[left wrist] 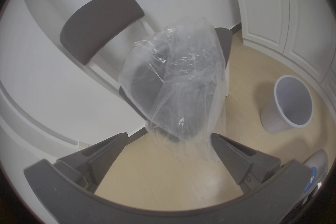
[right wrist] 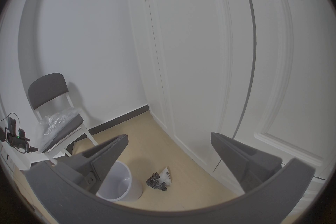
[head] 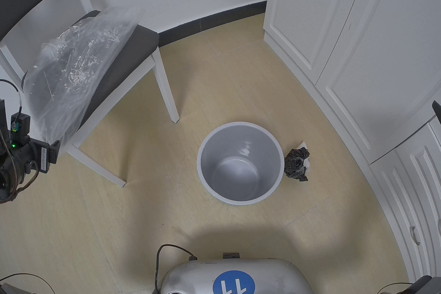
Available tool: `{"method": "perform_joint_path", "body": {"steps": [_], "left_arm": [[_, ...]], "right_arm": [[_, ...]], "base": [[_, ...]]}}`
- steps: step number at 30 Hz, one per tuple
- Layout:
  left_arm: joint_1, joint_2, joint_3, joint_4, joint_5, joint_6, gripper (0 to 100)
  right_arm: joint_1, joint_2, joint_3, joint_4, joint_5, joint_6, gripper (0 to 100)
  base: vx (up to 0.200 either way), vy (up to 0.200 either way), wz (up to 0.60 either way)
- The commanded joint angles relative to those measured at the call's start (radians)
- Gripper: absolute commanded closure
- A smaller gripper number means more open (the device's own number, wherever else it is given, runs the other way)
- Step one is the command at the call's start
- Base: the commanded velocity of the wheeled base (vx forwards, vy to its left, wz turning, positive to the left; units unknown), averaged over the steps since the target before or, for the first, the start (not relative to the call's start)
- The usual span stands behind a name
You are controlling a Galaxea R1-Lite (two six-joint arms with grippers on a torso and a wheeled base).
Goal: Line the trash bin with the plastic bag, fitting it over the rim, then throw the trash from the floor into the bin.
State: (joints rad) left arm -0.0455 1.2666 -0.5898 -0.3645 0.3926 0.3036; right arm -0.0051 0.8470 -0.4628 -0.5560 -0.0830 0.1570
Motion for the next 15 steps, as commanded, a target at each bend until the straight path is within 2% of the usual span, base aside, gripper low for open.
{"method": "perform_joint_path", "body": {"steps": [1, 15], "left_arm": [[0.039, -0.065, 0.034, -0.001, -0.001, 0.003, 0], [0.053, -0.050, 0.079, -0.005, 0.000, -0.009, 0]], "right_arm": [[0.004, -0.008, 0.006, 0.001, 0.002, -0.001, 0], [0.005, -0.005, 0.047, -0.001, 0.020, -0.001, 0]], "base": [[0.000, 0.000, 0.00], [0.000, 0.000, 0.00]]}}
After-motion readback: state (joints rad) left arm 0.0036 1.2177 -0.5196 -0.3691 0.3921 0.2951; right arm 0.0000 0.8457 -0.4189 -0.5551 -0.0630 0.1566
